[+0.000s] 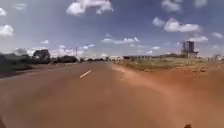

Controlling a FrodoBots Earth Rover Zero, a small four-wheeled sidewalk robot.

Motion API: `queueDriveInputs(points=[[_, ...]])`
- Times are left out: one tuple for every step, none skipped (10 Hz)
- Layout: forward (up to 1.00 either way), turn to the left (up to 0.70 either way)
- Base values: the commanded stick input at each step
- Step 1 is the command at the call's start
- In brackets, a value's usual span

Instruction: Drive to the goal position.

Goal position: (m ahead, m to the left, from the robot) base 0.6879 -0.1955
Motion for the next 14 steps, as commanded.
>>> queueDriveInputs(points=[[0.85,0.02],[0.85,0.02],[0.85,0.02],[0.85,0.02],[0.85,0.02],[0.85,0.02],[0.85,0.02],[0.85,0.02],[0.85,0.02],[0.85,0.02],[0.85,0.02],[0.85,0.02],[0.85,0.02],[0.85,0.02]])
